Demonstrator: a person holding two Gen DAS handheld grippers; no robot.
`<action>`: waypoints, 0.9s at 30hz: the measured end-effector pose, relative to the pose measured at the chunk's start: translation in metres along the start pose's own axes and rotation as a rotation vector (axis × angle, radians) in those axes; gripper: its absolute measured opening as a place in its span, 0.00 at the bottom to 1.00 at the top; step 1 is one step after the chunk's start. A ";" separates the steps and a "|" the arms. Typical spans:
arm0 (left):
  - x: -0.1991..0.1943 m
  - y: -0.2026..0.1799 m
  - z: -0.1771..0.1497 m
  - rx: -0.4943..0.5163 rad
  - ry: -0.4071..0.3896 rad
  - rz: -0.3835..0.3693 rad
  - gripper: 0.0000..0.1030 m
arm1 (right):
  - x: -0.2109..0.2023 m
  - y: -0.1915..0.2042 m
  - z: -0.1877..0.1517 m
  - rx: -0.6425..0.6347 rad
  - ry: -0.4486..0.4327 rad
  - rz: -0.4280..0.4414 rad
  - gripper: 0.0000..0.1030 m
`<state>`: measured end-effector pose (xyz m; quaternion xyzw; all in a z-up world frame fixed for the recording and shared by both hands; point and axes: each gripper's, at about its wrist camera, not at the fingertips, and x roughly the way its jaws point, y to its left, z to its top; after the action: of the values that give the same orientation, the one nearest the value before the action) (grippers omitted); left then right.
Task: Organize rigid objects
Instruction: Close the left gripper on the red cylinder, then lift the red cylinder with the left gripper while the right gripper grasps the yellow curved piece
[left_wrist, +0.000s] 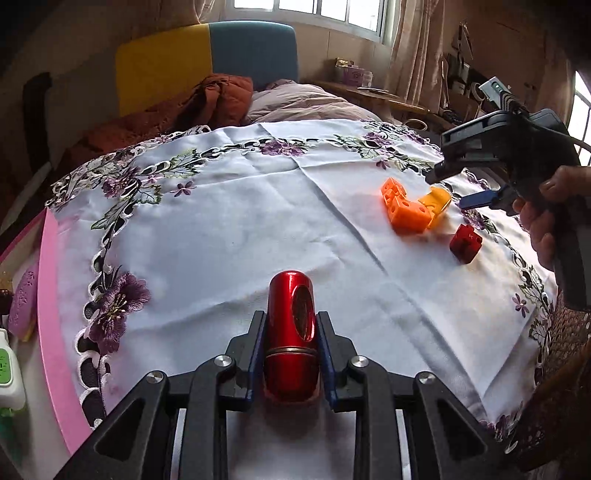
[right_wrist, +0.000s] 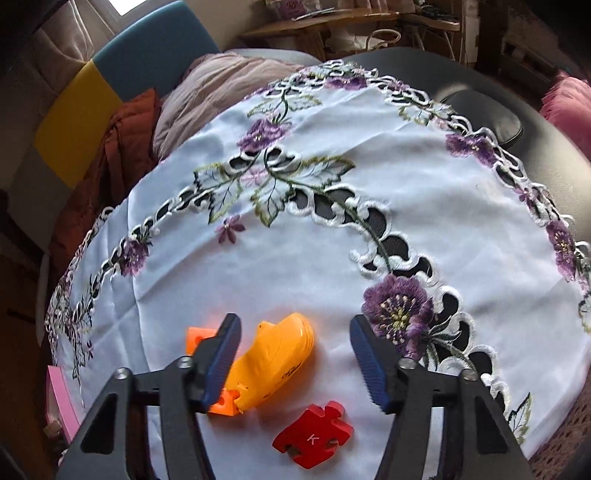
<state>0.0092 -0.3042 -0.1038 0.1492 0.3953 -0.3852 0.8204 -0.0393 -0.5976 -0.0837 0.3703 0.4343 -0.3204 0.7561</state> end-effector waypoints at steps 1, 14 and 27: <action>0.000 0.001 -0.001 -0.002 -0.006 -0.005 0.25 | 0.001 0.001 -0.001 -0.006 0.006 -0.010 0.55; -0.002 0.008 -0.004 -0.057 -0.030 -0.046 0.25 | 0.012 0.027 -0.008 -0.163 0.043 -0.065 0.29; -0.003 0.011 -0.004 -0.073 -0.022 -0.066 0.25 | 0.028 0.042 -0.009 -0.250 0.062 -0.111 0.27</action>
<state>0.0140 -0.2934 -0.1042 0.1018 0.4047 -0.3990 0.8165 0.0026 -0.5726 -0.0996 0.2585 0.5138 -0.2934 0.7636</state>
